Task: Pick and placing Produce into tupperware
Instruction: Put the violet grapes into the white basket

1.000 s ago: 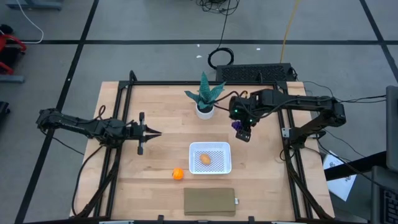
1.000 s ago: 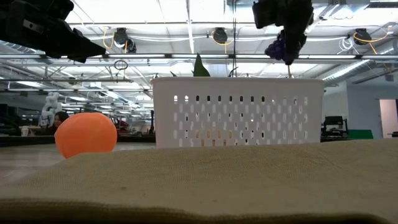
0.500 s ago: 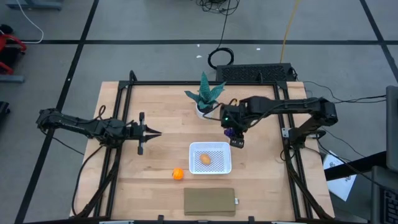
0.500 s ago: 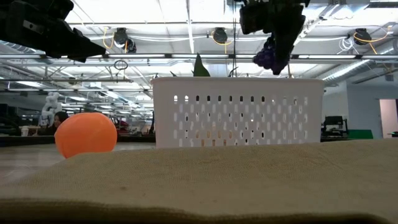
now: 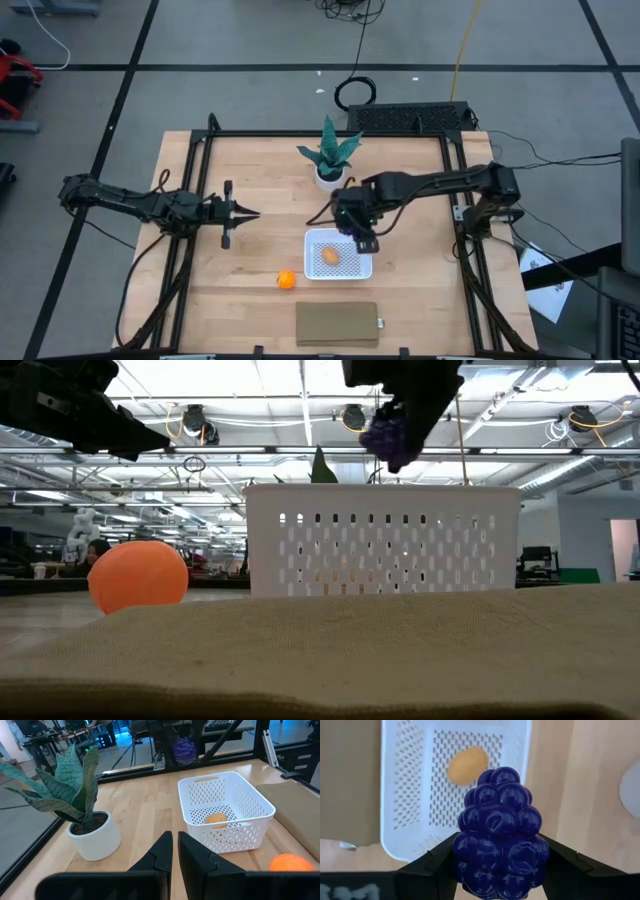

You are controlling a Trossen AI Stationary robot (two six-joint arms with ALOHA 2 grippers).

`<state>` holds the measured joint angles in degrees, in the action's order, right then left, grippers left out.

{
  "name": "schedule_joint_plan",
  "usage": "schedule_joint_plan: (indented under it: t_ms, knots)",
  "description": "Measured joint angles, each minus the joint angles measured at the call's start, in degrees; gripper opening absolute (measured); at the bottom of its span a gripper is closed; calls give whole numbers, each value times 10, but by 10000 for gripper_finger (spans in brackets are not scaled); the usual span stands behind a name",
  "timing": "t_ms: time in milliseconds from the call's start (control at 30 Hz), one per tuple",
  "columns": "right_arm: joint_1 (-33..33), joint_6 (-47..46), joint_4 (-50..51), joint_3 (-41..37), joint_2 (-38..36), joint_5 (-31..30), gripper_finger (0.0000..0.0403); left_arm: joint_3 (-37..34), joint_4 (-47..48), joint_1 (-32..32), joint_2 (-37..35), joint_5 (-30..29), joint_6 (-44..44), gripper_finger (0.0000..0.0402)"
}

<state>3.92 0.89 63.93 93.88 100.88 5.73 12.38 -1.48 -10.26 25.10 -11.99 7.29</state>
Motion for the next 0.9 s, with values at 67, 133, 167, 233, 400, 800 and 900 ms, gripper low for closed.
schedule_joint_plan:
  t_ms: [67, 133, 167, 233, 400, 800, 900]
  knots:
    - [9, 14, -2, 11, 13, 0, 210, 0, 0, 0, 0, 0, 0, 33]
    - [19, 34, -12, 17, 21, -1, 210, 0, 0, 0, 0, 0, 0, 33]
    - [25, 47, -17, 17, 23, -1, 210, 0, 1, 0, 0, 0, -1, 33]
    - [36, 83, -24, 18, 27, -1, 210, 0, 0, 0, 0, 0, -1, 33]
    - [67, 163, -36, 17, 41, -40, 210, 0, 0, 0, 0, 0, -1, 33]
    - [82, 205, -139, -83, 41, -60, 210, 0, 15, 0, 0, 0, -6, 33]
    - [82, 186, -165, -102, 41, -58, 210, 0, 18, 0, 0, 0, -7, 33]
